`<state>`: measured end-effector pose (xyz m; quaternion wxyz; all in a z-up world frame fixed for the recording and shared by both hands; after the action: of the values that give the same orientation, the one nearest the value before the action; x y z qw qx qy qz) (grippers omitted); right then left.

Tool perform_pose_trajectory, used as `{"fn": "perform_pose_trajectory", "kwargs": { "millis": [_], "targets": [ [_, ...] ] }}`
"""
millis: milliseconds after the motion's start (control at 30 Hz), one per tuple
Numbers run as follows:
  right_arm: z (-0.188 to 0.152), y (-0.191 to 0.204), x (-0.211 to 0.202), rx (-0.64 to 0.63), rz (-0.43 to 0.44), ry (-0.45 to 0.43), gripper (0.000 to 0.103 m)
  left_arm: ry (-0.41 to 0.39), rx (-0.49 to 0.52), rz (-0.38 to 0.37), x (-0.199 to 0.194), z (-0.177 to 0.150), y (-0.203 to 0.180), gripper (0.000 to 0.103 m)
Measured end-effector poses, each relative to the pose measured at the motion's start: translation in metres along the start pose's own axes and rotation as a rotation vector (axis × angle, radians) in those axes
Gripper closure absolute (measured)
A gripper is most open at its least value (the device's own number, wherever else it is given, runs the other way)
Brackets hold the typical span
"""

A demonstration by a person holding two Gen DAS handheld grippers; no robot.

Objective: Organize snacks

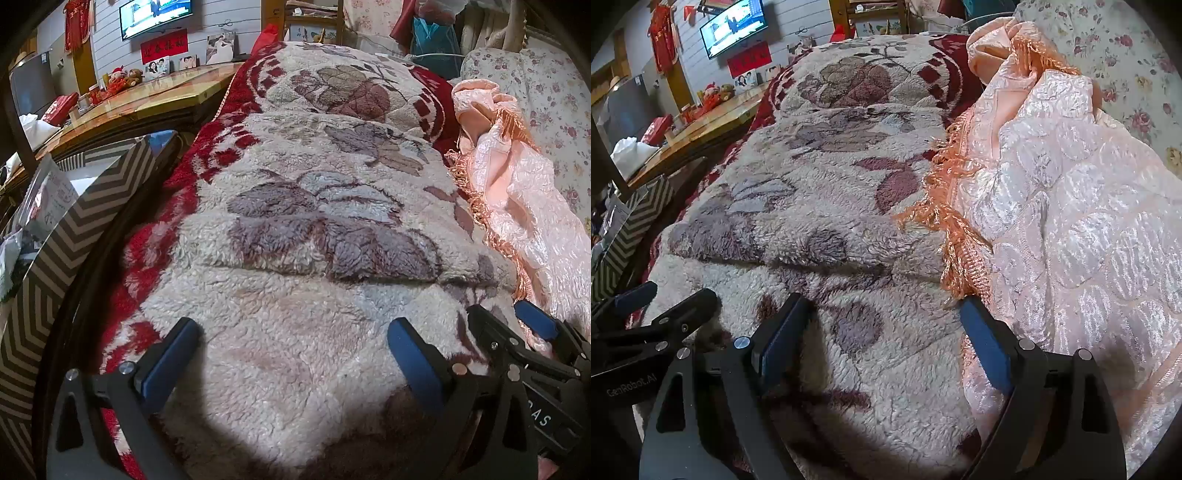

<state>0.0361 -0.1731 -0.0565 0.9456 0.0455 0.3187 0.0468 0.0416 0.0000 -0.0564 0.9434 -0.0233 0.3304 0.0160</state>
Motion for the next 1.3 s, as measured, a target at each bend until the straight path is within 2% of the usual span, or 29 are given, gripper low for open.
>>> {"fn": "perform_pose_trajectory", "kwargs": {
  "millis": [1300],
  "targets": [
    [0.0007, -0.0004, 0.0001, 0.002, 0.002, 0.000, 0.017, 0.001, -0.003, -0.002, -0.0033, 0.0002, 0.0050, 0.000]
  ]
}}
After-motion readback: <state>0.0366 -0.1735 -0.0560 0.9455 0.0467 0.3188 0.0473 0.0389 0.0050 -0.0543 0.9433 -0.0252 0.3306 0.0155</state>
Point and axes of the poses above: each gripper's, at about its wrist camera, not at the fingertips, and x roughly the way its jaws point, y to its left, z to its top, the point moved 7 cm from there along x, roughly the way its jaws point, and after that the axes turned 15 degrees about -y, right-handed, at the moved point
